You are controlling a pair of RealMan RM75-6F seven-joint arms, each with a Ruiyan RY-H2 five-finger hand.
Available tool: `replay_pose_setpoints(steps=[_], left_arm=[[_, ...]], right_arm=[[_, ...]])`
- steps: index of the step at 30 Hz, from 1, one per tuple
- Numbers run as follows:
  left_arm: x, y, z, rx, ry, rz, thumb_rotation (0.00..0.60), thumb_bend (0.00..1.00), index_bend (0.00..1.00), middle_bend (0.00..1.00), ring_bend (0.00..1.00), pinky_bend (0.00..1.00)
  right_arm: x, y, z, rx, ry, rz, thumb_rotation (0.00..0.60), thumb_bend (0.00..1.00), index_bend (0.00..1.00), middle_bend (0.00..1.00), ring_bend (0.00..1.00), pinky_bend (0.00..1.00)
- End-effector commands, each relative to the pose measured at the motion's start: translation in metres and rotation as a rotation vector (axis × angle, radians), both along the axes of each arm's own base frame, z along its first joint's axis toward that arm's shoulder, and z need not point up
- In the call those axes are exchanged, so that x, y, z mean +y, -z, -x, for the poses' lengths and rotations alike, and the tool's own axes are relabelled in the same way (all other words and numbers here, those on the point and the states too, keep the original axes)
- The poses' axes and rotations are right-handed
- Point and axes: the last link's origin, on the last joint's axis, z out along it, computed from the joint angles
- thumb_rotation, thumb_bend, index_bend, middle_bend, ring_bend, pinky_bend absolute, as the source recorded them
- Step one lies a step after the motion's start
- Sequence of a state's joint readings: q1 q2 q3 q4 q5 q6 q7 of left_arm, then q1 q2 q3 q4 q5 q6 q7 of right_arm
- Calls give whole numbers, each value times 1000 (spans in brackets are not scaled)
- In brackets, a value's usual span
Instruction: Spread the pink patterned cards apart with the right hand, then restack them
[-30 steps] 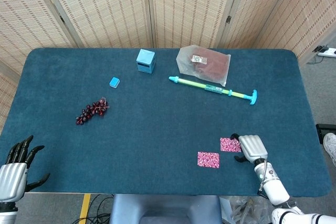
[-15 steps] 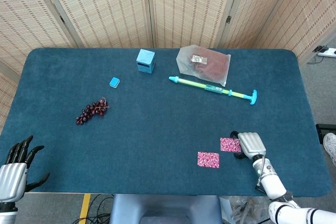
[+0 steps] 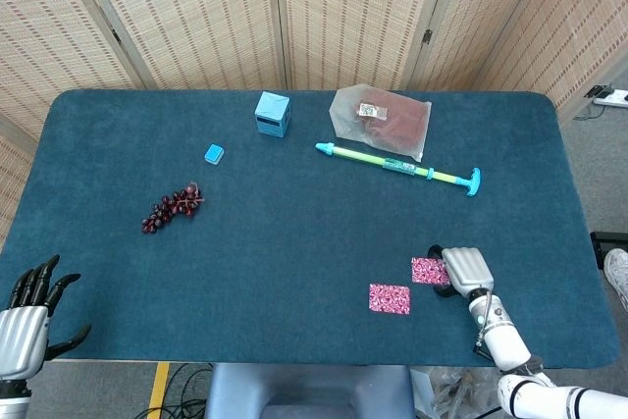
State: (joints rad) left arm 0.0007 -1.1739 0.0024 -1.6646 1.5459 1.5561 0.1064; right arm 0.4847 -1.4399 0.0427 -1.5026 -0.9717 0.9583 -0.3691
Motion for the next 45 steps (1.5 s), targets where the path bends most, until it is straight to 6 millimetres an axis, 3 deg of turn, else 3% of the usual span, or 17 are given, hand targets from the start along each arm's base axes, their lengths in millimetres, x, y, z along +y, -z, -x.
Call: replay_pose_setpoints(steps=[1,25,34,45], left_arm=[[0,-1,1,0,0,-1,600,230,242,29,21,90],[-1,-1,5,-1,-10,-3,600,230,243,29,21,90],[1,-4,3,4,-1,-6,600,230,243,29,21,90],[2,-1,3,0,0,6,600,230,244,29,21,90]], right_arm=[[0,1,0,2,0,2,600,274,293,1000,1000,1000],[1,3,-5,-10,-18,30,600,325,326,1000,1000,1000],[14,3,-28,-62,-61,3,600,325,326,1000,1000,1000],[32,18,-54,-102,-101,-57,600,305,326,1000,1000,1000]])
